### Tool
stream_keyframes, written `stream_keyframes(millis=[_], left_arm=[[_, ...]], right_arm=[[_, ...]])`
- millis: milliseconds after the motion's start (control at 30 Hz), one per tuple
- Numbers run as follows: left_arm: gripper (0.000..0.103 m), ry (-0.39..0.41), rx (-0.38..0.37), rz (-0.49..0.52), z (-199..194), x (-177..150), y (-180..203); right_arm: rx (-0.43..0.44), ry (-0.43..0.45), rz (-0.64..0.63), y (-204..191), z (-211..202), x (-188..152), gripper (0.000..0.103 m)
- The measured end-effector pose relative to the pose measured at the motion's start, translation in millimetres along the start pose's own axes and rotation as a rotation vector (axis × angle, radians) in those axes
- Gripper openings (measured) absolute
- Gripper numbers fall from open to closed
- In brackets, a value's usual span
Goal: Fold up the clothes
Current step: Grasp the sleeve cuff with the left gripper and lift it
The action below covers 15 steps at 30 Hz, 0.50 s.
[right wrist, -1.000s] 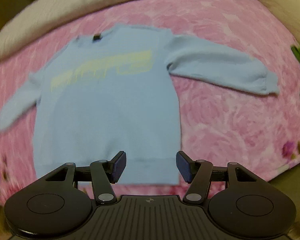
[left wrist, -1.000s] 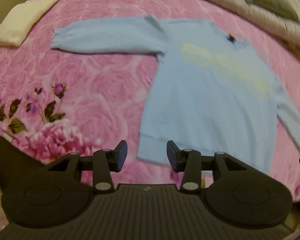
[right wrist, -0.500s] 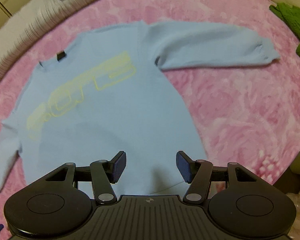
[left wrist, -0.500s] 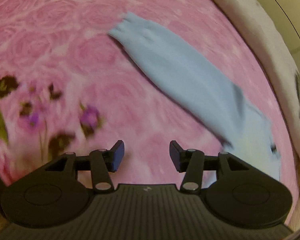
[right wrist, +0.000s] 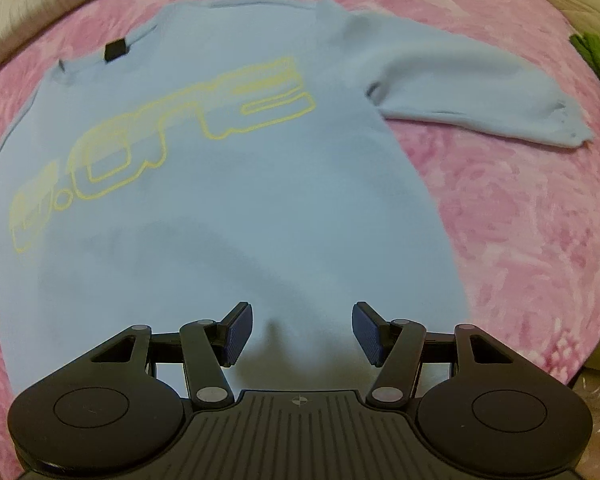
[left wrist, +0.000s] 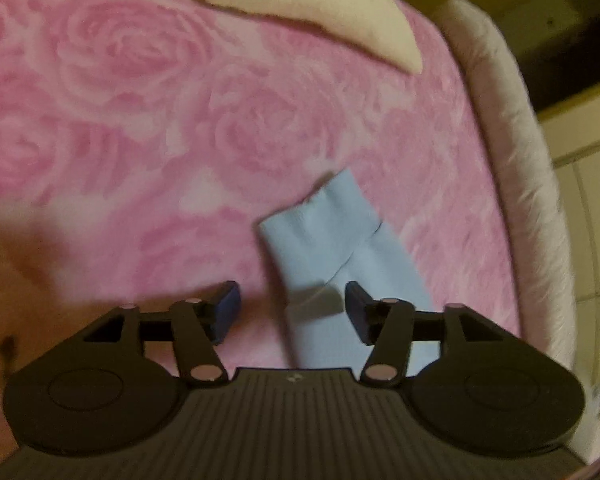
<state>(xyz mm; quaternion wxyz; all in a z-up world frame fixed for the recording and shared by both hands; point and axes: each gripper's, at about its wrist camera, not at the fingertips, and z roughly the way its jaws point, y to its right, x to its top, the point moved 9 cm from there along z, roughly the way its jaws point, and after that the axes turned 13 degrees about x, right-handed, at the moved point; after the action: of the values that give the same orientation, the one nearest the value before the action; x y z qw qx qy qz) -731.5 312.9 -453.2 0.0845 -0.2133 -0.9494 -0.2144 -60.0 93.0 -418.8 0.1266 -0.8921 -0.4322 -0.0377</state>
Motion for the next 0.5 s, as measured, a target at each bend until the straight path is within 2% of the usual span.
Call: stream_keyframes(millis=[100,167,267,300,333,367,467,500], left_arm=[[0.056,0.022,-0.031,-0.04,2,5,4],[0.039,0.038,0.002,0.056,5,2,14],[0.031,0.069,0.042,0.198,7,-3,27],[0.027,0.084,0.045,0.237,7,-5,31],[0.018,0.1,0.048,0.276,6,-8,34],[0.012,0.126,0.033,0.274,-1,-8,34],[0.011,0.272,0.023,0.312,-36,-10,31],[0.011,0.268,0.037,0.306,-35,-13,25]], right_arm=[[-0.007,-0.015,-0.006,-5,9,-1,0.059],[-0.007,-0.022,-0.01,-9,14,-1,0.059],[-0.01,-0.029,-0.033,-13,20,2,0.059],[-0.011,-0.031,-0.042,-14,22,3,0.059],[-0.01,-0.033,-0.053,-15,23,4,0.059],[-0.01,-0.034,-0.064,-16,25,6,0.059],[-0.002,-0.039,-0.086,-15,28,11,0.059],[0.001,-0.041,-0.093,-15,29,12,0.059]])
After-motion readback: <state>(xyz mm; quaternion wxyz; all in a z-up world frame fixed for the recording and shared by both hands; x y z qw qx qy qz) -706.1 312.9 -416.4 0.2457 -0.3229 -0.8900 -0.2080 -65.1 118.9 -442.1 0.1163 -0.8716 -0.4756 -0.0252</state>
